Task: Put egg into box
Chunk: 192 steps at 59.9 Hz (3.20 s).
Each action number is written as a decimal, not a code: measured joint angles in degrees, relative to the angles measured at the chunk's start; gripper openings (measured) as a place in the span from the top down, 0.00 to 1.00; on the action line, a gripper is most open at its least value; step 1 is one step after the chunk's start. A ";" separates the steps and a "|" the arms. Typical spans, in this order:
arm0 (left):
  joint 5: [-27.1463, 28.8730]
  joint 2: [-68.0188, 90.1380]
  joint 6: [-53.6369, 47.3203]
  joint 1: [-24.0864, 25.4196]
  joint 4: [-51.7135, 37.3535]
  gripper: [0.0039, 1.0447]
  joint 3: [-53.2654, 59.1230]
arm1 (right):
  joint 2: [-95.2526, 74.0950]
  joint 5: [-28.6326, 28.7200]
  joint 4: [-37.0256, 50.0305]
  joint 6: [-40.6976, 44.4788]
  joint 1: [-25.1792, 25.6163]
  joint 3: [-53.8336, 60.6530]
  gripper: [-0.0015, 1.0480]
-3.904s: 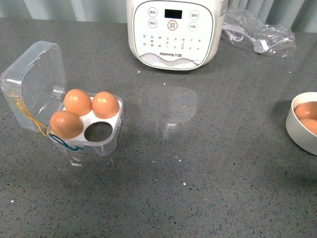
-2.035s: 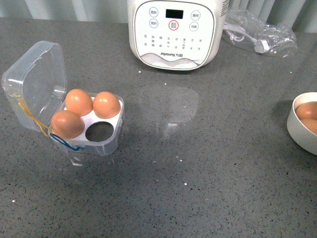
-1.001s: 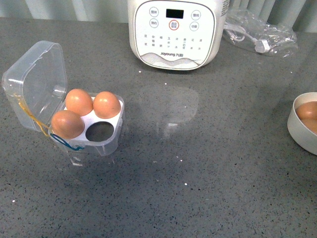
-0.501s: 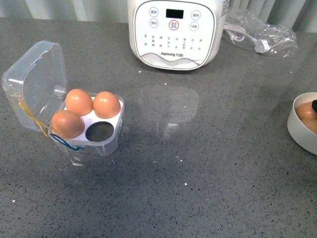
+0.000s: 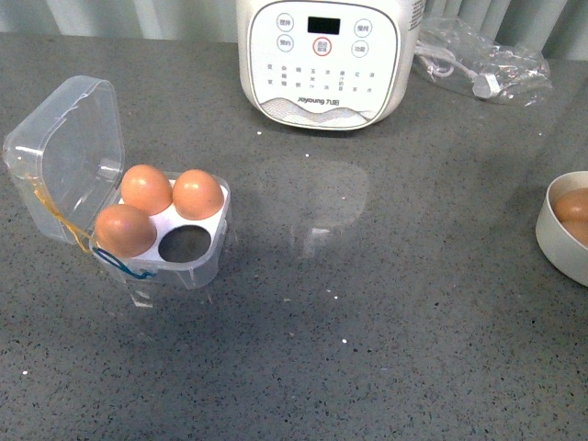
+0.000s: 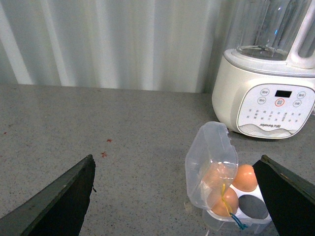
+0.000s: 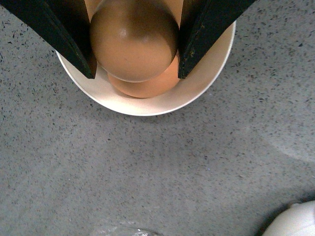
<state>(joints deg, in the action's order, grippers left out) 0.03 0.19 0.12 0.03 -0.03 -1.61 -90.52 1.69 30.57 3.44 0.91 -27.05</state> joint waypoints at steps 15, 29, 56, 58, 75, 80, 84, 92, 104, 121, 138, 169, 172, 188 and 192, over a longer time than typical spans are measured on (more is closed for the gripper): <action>0.02 0.00 0.00 -0.02 0.00 0.06 0.00 | 7.89 4.15 -7.69 0.90 -2.89 -0.68 0.60; 0.02 0.00 0.00 0.00 0.00 0.06 0.00 | 9.62 18.23 -14.08 6.67 -7.58 -4.50 0.60; 0.00 0.00 0.00 -0.02 0.00 0.06 0.00 | 0.90 30.05 -21.33 18.53 -19.80 -13.42 0.60; 0.00 0.00 0.00 0.00 0.00 0.06 0.00 | -0.09 30.14 -21.31 19.06 -20.63 -14.03 0.60; 0.00 0.00 0.00 0.00 0.00 0.06 0.00 | -9.94 30.45 -19.58 20.65 -27.61 -20.90 0.60; 0.00 0.00 0.00 -0.02 0.00 0.06 0.00 | -11.13 30.18 -19.10 20.65 -28.59 -21.90 0.60; 0.02 0.00 0.02 -0.02 0.00 0.06 0.00 | -12.15 29.77 -18.43 20.61 -29.48 -22.75 0.60; 0.02 0.00 0.00 0.00 0.00 0.06 0.00 | -13.81 29.29 -17.53 20.37 -31.23 -24.00 0.60; 0.00 0.00 0.00 0.00 0.00 0.06 0.00 | -16.81 27.89 -15.21 19.08 -34.07 -25.53 0.60; 0.00 0.00 0.00 0.00 0.00 0.06 0.00 | -20.28 25.16 -11.91 16.57 -35.69 -26.91 0.60; 0.02 0.00 0.00 -0.02 0.00 0.06 0.00 | -22.80 24.24 -9.77 13.49 -36.89 -29.20 0.60; 0.02 0.00 0.00 -0.02 0.00 0.06 0.00 | -26.58 24.11 -5.44 5.75 -38.86 -30.60 0.60; 0.02 0.00 0.00 -0.02 0.00 0.06 0.00 | -26.64 24.33 -5.66 5.11 -38.88 -30.60 0.60; 0.00 0.00 0.00 -0.02 0.00 0.06 0.00 | -26.56 24.11 -5.84 4.79 -39.04 -30.34 0.36; 0.00 0.00 0.00 -0.02 0.00 0.06 0.00 | -25.68 24.09 -4.02 3.72 -38.84 -29.42 0.22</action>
<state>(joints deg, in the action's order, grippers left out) 0.03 0.19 0.12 0.01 -0.03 -1.61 -116.20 25.78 26.55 7.16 -37.93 -56.47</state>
